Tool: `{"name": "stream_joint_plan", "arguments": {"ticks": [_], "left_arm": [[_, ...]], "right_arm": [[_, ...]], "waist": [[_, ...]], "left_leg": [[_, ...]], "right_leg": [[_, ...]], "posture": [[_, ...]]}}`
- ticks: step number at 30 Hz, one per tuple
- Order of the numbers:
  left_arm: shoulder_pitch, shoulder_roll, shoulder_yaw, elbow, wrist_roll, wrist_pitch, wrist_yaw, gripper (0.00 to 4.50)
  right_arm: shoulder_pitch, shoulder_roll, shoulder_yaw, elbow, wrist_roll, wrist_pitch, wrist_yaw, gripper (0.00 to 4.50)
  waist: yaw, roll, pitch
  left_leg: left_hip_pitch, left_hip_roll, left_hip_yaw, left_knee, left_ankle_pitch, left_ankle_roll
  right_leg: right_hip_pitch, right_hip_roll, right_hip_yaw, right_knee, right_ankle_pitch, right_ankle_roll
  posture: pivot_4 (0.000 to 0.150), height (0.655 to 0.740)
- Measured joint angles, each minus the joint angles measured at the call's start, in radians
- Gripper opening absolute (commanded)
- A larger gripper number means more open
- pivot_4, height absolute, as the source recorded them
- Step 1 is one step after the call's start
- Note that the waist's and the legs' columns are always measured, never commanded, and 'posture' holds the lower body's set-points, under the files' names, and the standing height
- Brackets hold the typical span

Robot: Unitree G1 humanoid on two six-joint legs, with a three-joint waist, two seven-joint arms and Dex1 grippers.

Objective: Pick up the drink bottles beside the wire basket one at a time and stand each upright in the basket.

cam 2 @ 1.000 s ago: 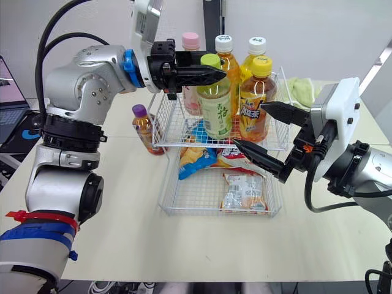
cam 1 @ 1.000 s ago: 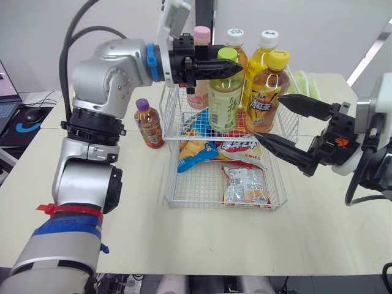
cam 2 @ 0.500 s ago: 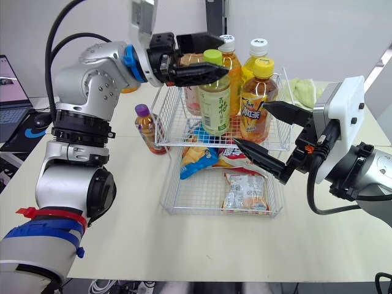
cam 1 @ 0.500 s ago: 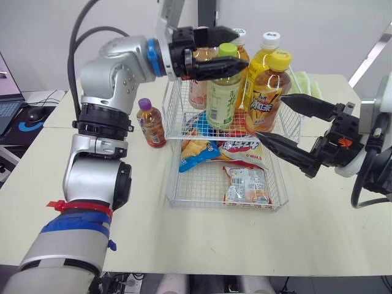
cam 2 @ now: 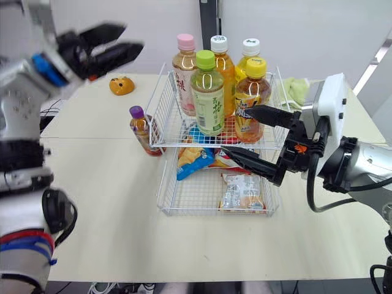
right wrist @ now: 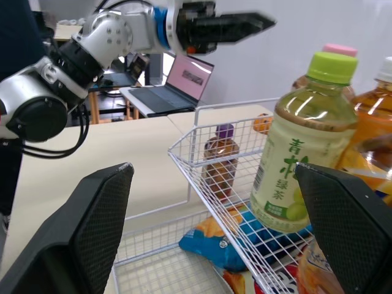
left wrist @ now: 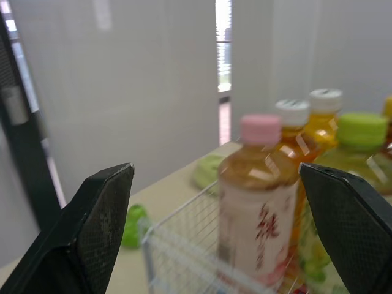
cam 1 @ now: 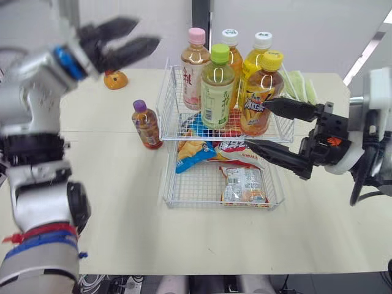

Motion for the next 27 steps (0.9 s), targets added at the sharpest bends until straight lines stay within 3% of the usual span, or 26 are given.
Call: {"name": "stream_joint_plan", "arguments": {"ticks": [3, 5, 6, 7, 8, 12, 18, 27], "left_arm": [[0.314, 0.008, 0.174, -0.202, -0.021, 0.013, 0.096, 4.47], [0.415, -0.015, 0.212, -0.226, -0.024, 0.037, 0.128, 4.47], [0.68, -0.074, 0.35, -0.432, -0.043, 0.027, 0.169, 4.47], [0.787, -0.115, 0.383, -0.487, -0.051, 0.026, 0.174, 4.47], [0.911, -0.17, 0.403, -0.532, -0.052, 0.028, 0.191, 4.47], [1.13, -0.287, 0.417, -0.632, -0.064, 0.014, 0.244, 4.47], [1.126, -0.303, 0.392, -0.717, -0.093, -0.027, 0.318, 4.47], [0.836, -0.205, 0.202, -0.564, -0.037, -0.053, 0.368, 4.47]], "right_arm": [[-0.057, 0.033, 0.046, 0.049, -0.01, -0.006, 0.051, 4.5], [-0.058, 0.035, 0.046, 0.072, -0.022, -0.01, 0.066, 4.5], [-0.115, 0.058, 0.091, 0.088, -0.039, -0.01, 0.11, 4.5], [-0.125, 0.058, 0.092, 0.093, -0.044, -0.013, 0.127, 4.5], [-0.135, 0.064, 0.099, 0.112, -0.053, -0.015, 0.147, 4.5], [-0.159, 0.093, 0.131, 0.152, -0.088, -0.014, 0.192, 4.5], [-0.168, 0.103, 0.142, 0.163, -0.122, -0.014, 0.245, 4.5], [-0.129, 0.08, 0.081, 0.148, -0.147, -0.006, 0.246, 4.5]], "waist": [[0.001, 0.001, 0.0], [0.014, -0.004, 0.001], [0.019, -0.002, -0.002], [0.009, 0.008, -0.008], [0.004, 0.01, -0.009], [0.023, 0.0, -0.01], [0.035, 0.003, -0.01], [0.029, 0.004, -0.01]], "left_leg": [[0.0, -0.001, 0.001, 0.0, 0.0, 0.0], [-0.001, -0.001, -0.002, 0.0, 0.0, 0.0], [0.002, -0.001, -0.001, 0.0, 0.0, 0.0], [0.005, -0.002, 0.004, -0.001, -0.003, 0.004], [0.006, -0.002, 0.005, -0.002, -0.004, 0.005], [0.006, -0.001, 0.0, -0.001, -0.005, 0.008], [0.011, -0.001, 0.002, -0.001, -0.002, 0.008], [0.01, -0.001, 0.003, -0.002, -0.002, 0.009]], "right_leg": [[0.001, -0.001, 0.001, -0.001, 0.0, 0.0], [0.001, -0.001, -0.002, -0.001, 0.0, 0.0], [0.003, -0.002, 0.0, -0.003, 0.001, 0.001], [0.005, -0.003, 0.004, -0.005, 0.001, 0.001], [0.006, -0.004, 0.004, -0.006, 0.001, 0.001], [0.008, -0.004, -0.002, -0.004, 0.001, 0.001], [0.016, -0.009, -0.007, -0.004, 0.001, 0.002], [0.016, -0.009, -0.007, -0.005, 0.001, 0.002]], "posture": [[0.15, 0.74], [0.15, 0.74], [0.15, 0.74], [0.15, 0.74], [0.15, 0.74], [0.15, 0.74], [0.15, 0.74], [0.15, 0.74]]}}
